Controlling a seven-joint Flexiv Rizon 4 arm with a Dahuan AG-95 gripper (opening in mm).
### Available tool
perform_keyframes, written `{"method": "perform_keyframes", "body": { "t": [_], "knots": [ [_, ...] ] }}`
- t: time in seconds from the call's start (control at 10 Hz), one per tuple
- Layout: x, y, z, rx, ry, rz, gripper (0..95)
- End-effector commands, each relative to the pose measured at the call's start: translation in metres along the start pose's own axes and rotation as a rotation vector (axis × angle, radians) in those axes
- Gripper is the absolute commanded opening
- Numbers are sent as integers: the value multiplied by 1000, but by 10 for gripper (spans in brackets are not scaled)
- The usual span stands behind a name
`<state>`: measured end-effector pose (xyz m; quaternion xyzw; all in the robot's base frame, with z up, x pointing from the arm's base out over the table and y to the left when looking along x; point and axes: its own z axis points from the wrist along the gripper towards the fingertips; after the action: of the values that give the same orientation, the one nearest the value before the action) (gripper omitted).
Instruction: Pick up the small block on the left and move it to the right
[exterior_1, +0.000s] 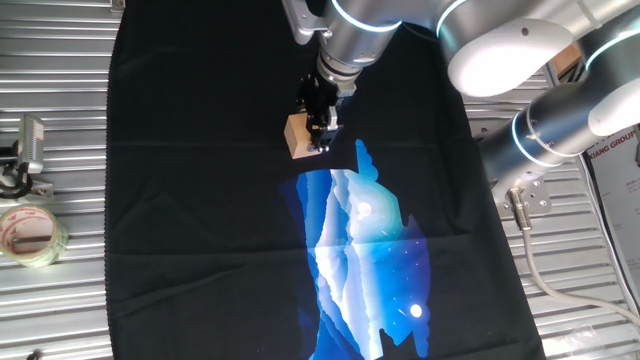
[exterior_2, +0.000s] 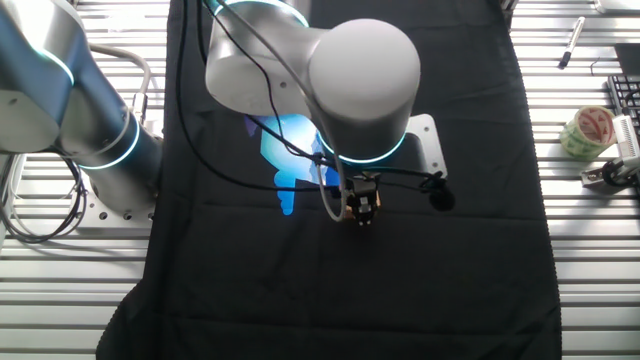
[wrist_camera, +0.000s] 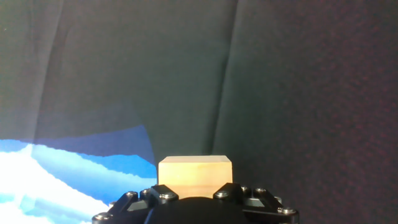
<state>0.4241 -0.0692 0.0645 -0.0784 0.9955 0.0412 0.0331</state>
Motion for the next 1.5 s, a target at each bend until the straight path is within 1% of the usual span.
{"method": "perform_keyframes", "body": {
  "t": [0.1, 1.0, 1.1, 1.3, 1.4, 1.5],
  "knots": [
    [0, 0, 0, 7, -14, 4, 0],
    [0, 0, 0, 11, -18, 7, 0],
    [0, 0, 0, 26, -21, 20, 0],
    [0, 0, 1, 21, -28, 72, 0],
    [0, 1, 1, 15, -30, 122, 0],
    [0, 1, 1, 11, -30, 142, 0]
  ]
}}
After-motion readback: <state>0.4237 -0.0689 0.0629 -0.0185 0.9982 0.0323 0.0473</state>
